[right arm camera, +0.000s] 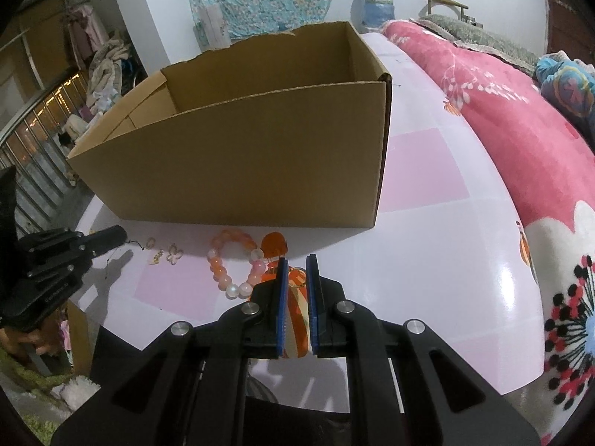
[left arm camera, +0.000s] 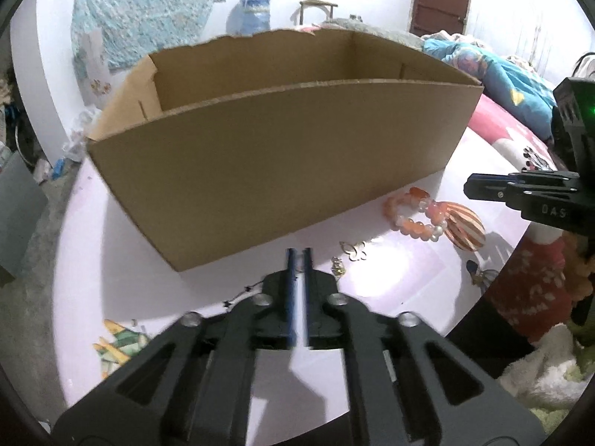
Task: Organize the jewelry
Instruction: 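Close the left gripper on the gold ring while the right gripper holds the pendant, then carry the ring and pendant into the box and open both grippers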
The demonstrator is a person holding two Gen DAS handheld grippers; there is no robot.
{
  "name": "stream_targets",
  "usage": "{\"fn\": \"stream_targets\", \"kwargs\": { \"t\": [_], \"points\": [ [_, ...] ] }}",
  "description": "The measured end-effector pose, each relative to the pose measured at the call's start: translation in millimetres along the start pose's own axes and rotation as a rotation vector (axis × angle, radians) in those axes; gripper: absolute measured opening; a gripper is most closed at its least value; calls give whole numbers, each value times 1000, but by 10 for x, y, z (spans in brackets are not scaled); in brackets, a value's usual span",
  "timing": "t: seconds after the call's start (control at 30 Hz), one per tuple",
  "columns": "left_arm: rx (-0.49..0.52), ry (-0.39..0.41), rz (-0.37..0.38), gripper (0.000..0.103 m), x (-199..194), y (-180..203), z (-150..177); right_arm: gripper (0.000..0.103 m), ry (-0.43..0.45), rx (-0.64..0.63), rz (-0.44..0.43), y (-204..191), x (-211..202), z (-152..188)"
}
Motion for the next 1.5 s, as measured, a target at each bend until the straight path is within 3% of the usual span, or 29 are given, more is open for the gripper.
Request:
{"fn": "stream_targets", "kwargs": {
  "t": [0.07,0.27,0.37,0.5,1.0,1.3,1.5],
  "points": [
    [13,-11,-3,24,70,16,15,10,1,4,-4,-4,5,3],
    [62,-48,-23,24,222,24,77,10,2,12,-10,10,26,2],
    [74,-51,-22,21,228,30,65,10,2,17,-13,14,42,0],
    [96,-53,-16,11,235,66,50,10,-1,21,-18,12,70,8],
    [112,-38,-34,11,167,103,38,10,16,29,-17,-17,-3,-10],
    [97,81,16,11,-470,144,-244,10,110,-16,-60,-216,-468,-287],
    [78,227,74,11,-944,178,-720,10,219,-48,-135,-396,-841,-768]
  ]
}}
Point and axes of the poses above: each gripper's, at about its wrist camera, not at the fingertips, and x roughly the way its jaws point, y to its right, z to its underside, the point moved 10 cm from there along x, roughly the way its jaws point, and after that the axes turned 2 degrees about y, right-handed, at the moved point
